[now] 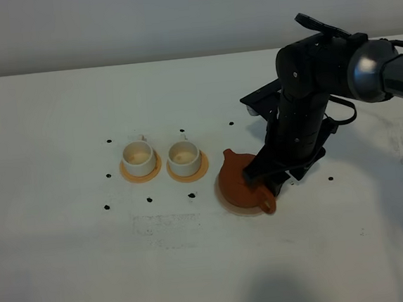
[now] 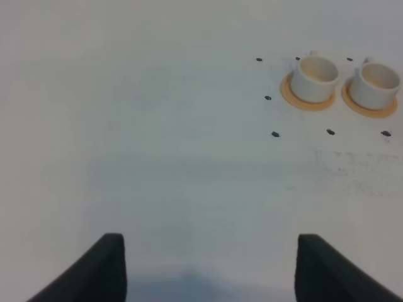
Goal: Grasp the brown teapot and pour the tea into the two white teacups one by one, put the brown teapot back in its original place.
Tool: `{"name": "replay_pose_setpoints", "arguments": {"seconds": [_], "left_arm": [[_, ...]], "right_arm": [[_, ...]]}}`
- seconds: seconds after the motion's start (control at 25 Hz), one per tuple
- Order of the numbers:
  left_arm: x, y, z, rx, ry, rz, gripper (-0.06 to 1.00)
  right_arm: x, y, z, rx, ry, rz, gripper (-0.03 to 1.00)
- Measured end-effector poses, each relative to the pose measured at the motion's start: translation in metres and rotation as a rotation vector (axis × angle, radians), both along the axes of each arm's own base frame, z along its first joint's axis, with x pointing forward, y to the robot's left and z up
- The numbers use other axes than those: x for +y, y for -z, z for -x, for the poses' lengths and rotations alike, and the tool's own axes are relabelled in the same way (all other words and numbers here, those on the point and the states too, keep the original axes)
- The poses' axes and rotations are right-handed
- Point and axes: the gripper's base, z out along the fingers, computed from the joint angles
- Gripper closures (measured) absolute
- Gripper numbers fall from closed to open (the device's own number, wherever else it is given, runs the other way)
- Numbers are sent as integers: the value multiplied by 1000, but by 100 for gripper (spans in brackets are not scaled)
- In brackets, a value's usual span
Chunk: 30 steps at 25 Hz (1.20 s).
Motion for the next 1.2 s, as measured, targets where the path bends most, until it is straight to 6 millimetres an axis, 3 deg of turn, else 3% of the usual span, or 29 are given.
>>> {"name": "replay_pose_setpoints", "arguments": {"seconds": [0.72,0.84,1.0,1.2], "left_arm": [[0,0,0,0,0,0,36],[0,0,0,0,0,0,36],[0,0,0,0,0,0,36],[0,0,0,0,0,0,36]], "right_arm": [[8,-2,6,47,15,-64,50],[5,-14,7,14,9,-70,50],[0,-46,10,-51,35,-113,50],[-5,-72,33,-90,78,-218,50]]}}
